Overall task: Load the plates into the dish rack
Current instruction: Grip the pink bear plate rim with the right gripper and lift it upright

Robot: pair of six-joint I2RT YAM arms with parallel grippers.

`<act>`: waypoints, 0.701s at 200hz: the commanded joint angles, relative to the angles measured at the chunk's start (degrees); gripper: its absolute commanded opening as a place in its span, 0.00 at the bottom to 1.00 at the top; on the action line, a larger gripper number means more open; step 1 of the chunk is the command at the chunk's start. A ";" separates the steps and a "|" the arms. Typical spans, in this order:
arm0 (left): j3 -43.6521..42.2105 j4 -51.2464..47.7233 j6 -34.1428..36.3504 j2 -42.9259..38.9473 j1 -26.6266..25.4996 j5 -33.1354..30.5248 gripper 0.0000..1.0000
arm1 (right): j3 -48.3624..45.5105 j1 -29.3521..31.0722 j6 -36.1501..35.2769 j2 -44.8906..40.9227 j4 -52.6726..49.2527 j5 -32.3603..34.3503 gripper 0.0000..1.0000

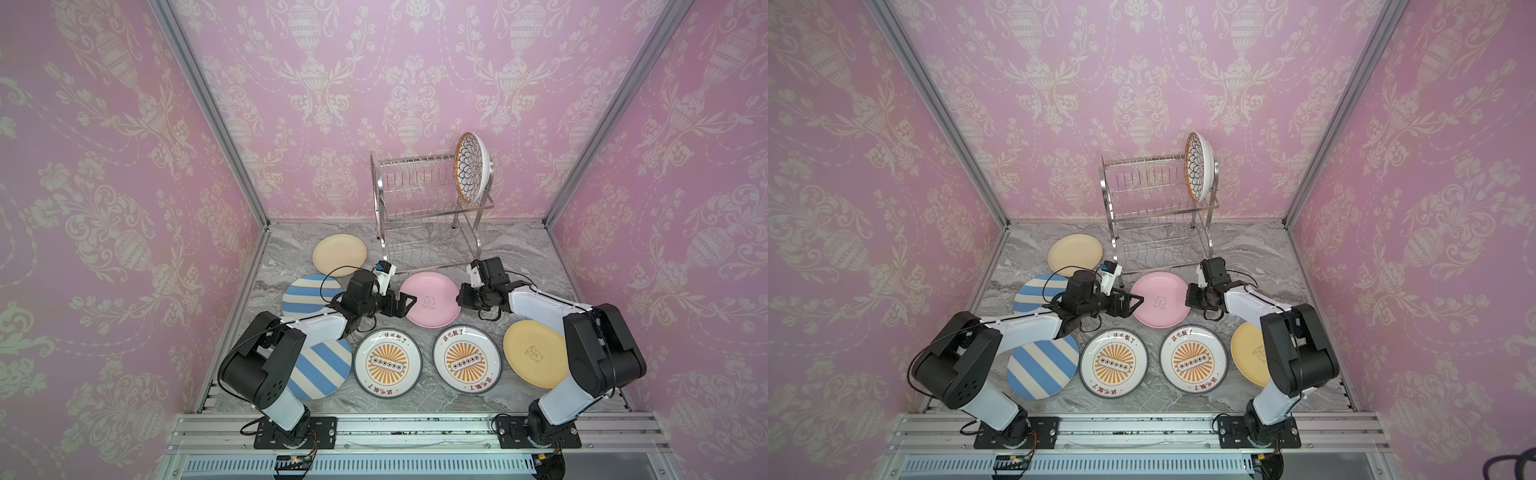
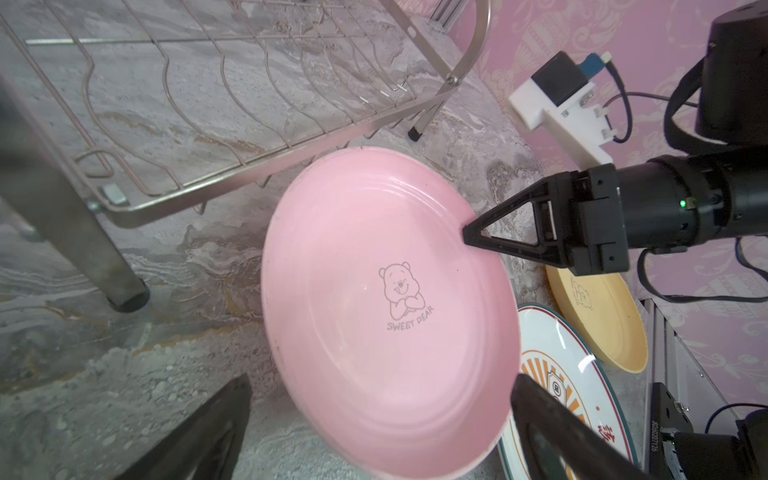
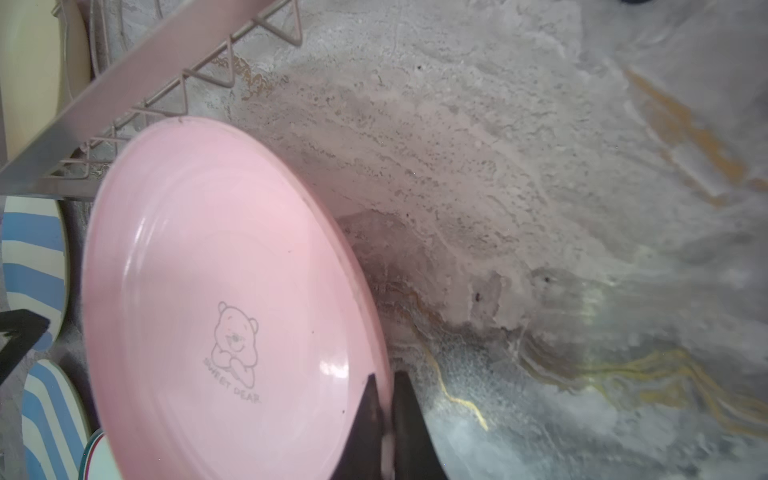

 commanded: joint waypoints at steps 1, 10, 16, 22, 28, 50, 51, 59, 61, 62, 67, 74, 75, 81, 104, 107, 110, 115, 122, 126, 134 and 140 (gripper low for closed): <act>2.24 -4.57 3.59 -3.57 -0.47 -1.86 0.99 | 3.17 0.51 -2.06 -4.38 -5.46 3.77 0.04; 2.92 -6.15 4.33 -4.62 -0.46 -2.30 0.99 | 4.11 0.74 -2.93 -5.42 -7.98 4.72 0.04; 3.33 -7.23 4.64 -5.45 -0.47 -2.59 0.99 | 4.63 0.92 -3.62 -6.15 -9.59 5.40 0.04; 3.50 -7.78 5.00 -6.13 -0.43 -3.01 0.99 | 5.08 1.11 -4.31 -7.04 -11.18 5.94 0.04; 3.56 -8.41 5.39 -6.86 -0.39 -3.16 0.99 | 5.50 1.32 -4.86 -7.89 -12.77 6.33 0.04; 4.17 -12.15 7.06 -9.37 -0.32 -4.61 0.99 | 7.50 1.69 -7.36 -10.97 -20.14 9.28 0.03; 4.22 -12.36 7.15 -9.47 -0.31 -4.76 0.99 | 7.53 1.71 -7.47 -11.18 -20.48 9.47 0.04; 4.28 -13.26 7.72 -10.25 -0.28 -5.34 0.99 | 8.04 1.99 -8.31 -12.48 -22.98 11.25 0.03; 4.32 -13.40 7.93 -10.38 -0.29 -5.35 0.99 | 8.14 2.06 -8.47 -12.87 -23.60 11.77 0.03; 4.34 -13.42 8.02 -10.50 -0.25 -5.39 0.99 | 8.16 2.12 -8.60 -13.01 -24.01 11.99 0.03; 4.37 -13.68 8.24 -10.79 -0.21 -5.66 0.99 | 8.47 2.30 -9.06 -13.85 -25.55 12.99 0.03; 4.28 -13.47 8.23 -11.06 -0.16 -5.63 0.99 | 8.71 2.64 -9.58 -15.02 -27.39 14.99 0.03; 4.28 -13.41 8.21 -11.06 -0.14 -5.58 0.99 | 8.71 2.67 -9.68 -15.18 -27.66 15.40 0.03; 4.27 -13.27 8.47 -11.16 -0.12 -5.38 0.99 | 8.99 3.25 -10.21 -16.12 -29.10 17.45 0.03; 5.27 -14.05 8.61 -11.33 0.68 -5.74 0.99 | 10.42 4.63 -12.16 -19.35 -33.55 23.78 0.02; 5.45 -14.01 8.76 -11.35 0.86 -5.64 0.99 | 10.77 4.64 -12.35 -19.85 -33.82 24.53 0.01; 5.70 -14.12 8.88 -11.41 1.08 -5.55 0.99 | 11.10 4.64 -12.53 -20.33 -34.17 25.04 0.01; 6.20 -14.42 9.23 -11.57 1.31 -5.61 0.99 | 11.98 4.64 -12.86 -20.98 -34.83 26.11 0.00; 6.89 -14.55 9.48 -11.74 1.99 -5.72 0.99 | 13.51 4.64 -13.49 -21.71 -35.82 27.39 0.00; 7.30 -14.68 9.62 -11.85 2.47 -5.72 0.99 | 14.10 4.71 -13.82 -22.03 -36.64 28.02 0.00; 8.36 -15.06 9.91 -12.15 3.54 -5.23 0.99 | 17.98 4.79 -14.61 -22.62 -38.34 29.51 0.00; 8.96 -15.41 10.19 -12.56 4.26 -5.24 0.99 | 19.76 4.86 -15.14 -23.07 -39.60 30.73 0.00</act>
